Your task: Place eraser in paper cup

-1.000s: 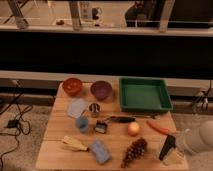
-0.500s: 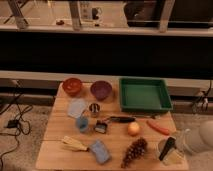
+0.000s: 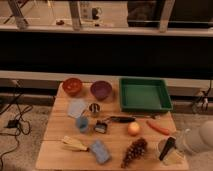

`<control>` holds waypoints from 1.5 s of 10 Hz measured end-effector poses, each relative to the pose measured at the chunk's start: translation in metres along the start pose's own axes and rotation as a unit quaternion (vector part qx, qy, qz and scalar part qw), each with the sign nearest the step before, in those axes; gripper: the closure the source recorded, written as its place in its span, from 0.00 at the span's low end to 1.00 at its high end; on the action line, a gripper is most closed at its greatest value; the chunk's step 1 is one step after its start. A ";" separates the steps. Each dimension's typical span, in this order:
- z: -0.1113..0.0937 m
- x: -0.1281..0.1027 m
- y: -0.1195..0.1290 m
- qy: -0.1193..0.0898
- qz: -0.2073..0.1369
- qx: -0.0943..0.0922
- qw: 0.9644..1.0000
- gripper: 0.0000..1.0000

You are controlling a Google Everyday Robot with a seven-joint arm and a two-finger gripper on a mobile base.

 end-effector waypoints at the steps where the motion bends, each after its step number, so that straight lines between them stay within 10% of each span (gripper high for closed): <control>1: 0.000 0.000 0.000 0.000 0.000 0.000 1.000 0.20; 15: -0.034 -0.033 0.033 -0.036 -0.043 0.023 0.998 0.20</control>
